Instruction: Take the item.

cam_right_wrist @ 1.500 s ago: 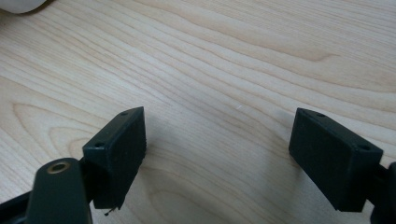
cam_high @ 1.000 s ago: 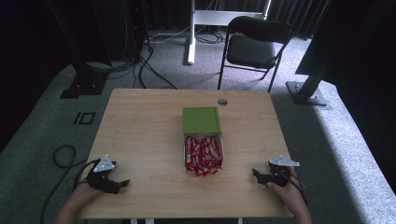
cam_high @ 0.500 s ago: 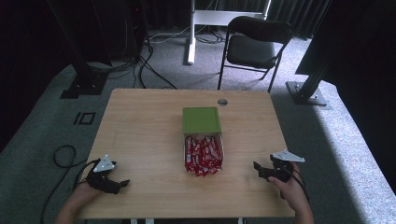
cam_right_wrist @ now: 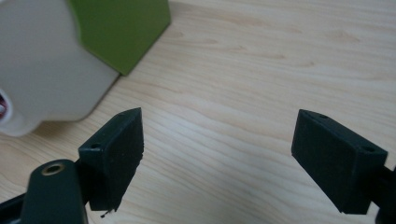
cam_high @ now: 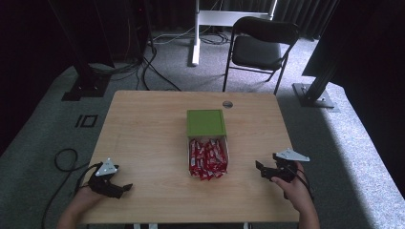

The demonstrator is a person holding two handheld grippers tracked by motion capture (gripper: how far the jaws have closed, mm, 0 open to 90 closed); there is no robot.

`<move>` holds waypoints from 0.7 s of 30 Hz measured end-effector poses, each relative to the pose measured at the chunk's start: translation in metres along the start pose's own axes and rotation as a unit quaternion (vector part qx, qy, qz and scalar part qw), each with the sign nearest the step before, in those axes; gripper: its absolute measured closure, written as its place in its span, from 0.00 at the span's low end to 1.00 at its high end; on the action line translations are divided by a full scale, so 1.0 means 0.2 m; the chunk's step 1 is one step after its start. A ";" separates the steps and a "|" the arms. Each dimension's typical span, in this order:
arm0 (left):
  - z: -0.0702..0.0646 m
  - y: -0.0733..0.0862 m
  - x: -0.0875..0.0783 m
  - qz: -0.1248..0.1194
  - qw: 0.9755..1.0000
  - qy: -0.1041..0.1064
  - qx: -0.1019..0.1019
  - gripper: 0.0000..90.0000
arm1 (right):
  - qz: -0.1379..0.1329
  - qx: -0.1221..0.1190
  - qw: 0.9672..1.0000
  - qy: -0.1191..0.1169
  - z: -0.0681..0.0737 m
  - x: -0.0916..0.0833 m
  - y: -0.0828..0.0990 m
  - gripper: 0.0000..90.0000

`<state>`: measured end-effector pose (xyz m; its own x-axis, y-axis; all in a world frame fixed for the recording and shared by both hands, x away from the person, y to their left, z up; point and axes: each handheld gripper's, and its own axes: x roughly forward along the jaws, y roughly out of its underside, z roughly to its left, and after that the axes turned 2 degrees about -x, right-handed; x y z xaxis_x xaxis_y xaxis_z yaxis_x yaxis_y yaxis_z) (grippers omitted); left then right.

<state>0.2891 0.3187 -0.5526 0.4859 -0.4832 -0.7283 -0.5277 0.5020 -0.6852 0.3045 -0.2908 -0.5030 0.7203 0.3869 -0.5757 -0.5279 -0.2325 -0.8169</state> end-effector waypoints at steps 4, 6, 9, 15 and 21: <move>0.00 0.00 0.00 0.000 1.000 0.000 0.000 0.02 | -0.008 -0.005 1.000 -0.004 0.03 0.00 -0.04 0.19; 0.00 0.00 0.00 0.000 1.000 0.000 0.000 0.02 | -0.011 -0.004 1.000 -0.009 0.05 0.00 -0.06 0.19; 0.00 0.00 0.00 0.000 1.000 0.000 0.000 0.02 | -0.018 -0.003 1.000 -0.014 0.07 0.01 -0.09 0.19; 0.00 0.00 0.00 0.000 1.000 0.000 0.001 0.02 | -0.030 -0.007 0.999 -0.025 0.12 0.01 -0.15 0.19; 0.00 0.00 0.00 0.000 1.000 0.000 0.001 0.02 | -0.037 -0.010 0.999 -0.032 0.16 0.02 -0.19 0.19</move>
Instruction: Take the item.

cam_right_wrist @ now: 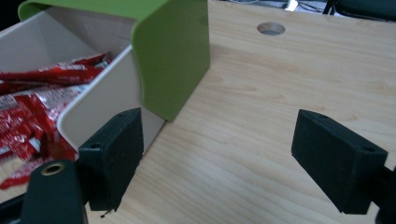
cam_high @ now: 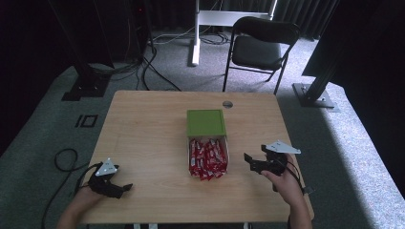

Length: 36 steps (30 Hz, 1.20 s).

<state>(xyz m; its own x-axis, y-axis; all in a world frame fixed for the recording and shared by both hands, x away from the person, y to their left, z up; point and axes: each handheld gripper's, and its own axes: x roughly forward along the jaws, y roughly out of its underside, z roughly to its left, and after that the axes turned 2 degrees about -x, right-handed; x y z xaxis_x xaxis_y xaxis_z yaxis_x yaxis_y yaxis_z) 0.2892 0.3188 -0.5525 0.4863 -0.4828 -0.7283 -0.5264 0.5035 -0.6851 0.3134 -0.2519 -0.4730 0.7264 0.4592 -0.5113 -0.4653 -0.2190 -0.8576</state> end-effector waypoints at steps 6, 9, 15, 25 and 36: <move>0.00 0.00 0.00 0.000 1.000 0.000 0.000 0.02 | -0.006 -0.015 1.000 -0.018 0.07 0.02 -0.06 0.19; 0.00 0.00 0.00 0.000 1.000 0.000 0.000 0.02 | -0.011 -0.018 0.999 -0.026 0.09 0.03 -0.09 0.19; 0.00 0.00 0.00 0.000 1.000 0.000 0.000 0.02 | -0.016 -0.028 0.998 -0.045 0.16 0.06 -0.13 0.19; 0.00 0.00 0.00 0.000 1.000 0.000 0.000 0.02 | -0.023 -0.038 0.997 -0.070 0.26 0.12 -0.20 0.19; 0.00 0.00 0.00 0.000 1.000 0.000 0.000 0.02 | -0.028 -0.047 0.994 -0.097 0.38 0.18 -0.26 0.19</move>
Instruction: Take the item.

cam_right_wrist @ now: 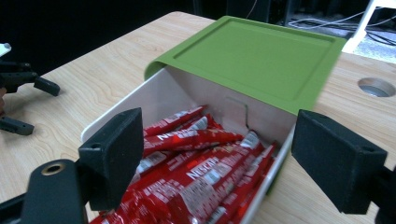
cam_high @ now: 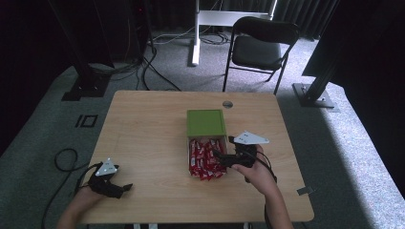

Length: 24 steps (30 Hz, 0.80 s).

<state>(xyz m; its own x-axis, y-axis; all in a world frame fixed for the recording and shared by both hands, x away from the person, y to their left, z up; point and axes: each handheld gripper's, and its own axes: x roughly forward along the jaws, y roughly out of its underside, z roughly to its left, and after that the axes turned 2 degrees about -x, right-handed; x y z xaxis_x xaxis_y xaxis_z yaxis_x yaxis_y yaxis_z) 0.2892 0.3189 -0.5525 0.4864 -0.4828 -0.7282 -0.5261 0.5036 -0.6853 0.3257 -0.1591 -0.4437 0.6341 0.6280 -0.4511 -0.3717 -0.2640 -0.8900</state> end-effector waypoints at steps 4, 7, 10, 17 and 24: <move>0.00 0.00 0.00 0.000 1.000 0.000 0.000 0.02 | 0.002 -0.001 1.000 -0.008 0.03 0.03 -0.01 0.19; 0.00 0.00 0.00 0.000 1.000 0.000 0.000 0.02 | 0.004 -0.001 1.000 -0.014 0.05 0.06 -0.01 0.19; 0.00 0.00 0.00 0.000 1.000 0.000 0.000 0.02 | 0.005 0.001 1.000 -0.018 0.07 0.08 -0.01 0.19; 0.00 0.00 0.00 0.000 1.000 0.000 0.000 0.02 | 0.011 -0.007 1.000 -0.012 0.10 0.13 -0.01 0.19; 0.00 0.00 0.00 0.000 1.000 0.000 0.000 0.02 | 0.021 0.003 1.000 -0.004 0.14 0.18 -0.01 0.23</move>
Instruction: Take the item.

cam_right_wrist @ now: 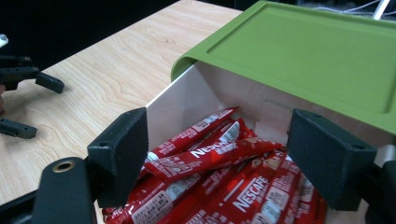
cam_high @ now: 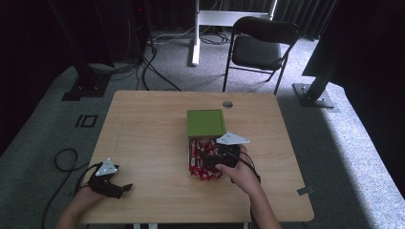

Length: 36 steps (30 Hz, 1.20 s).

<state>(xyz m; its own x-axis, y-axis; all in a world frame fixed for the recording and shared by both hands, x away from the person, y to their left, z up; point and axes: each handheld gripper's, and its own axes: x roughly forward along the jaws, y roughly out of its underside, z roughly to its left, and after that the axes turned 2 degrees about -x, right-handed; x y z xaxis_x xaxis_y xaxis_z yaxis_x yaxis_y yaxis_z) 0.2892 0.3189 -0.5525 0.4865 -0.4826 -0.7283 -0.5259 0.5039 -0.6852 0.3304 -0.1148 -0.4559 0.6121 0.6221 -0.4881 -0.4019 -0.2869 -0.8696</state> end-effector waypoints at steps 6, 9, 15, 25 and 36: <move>0.00 0.00 0.00 0.000 1.000 0.000 0.000 0.02 | 0.008 0.007 1.000 0.018 0.03 0.05 -0.01 0.25; 0.00 0.00 0.00 0.000 1.000 0.000 0.000 0.02 | 0.002 0.023 1.000 0.021 0.04 0.06 -0.01 0.26; 0.00 0.00 0.00 -0.001 1.000 0.000 -0.001 0.02 | 0.016 0.005 1.000 0.026 0.06 0.09 0.01 0.27; 0.00 0.00 0.00 0.000 1.000 0.000 0.000 0.02 | 0.063 0.059 0.996 0.033 0.04 0.15 0.04 0.45; 0.00 0.00 0.00 0.000 1.000 0.000 0.000 0.02 | 0.096 0.065 0.992 0.058 0.04 0.19 0.07 0.66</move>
<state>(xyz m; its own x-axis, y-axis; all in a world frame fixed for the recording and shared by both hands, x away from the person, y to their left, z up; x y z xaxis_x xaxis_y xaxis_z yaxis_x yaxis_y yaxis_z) 0.2891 0.3189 -0.5525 0.4862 -0.4828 -0.7284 -0.5262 0.5037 -0.6851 0.3422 -0.0889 -0.4859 0.5866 0.4758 -0.6553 -0.5978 -0.2915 -0.7468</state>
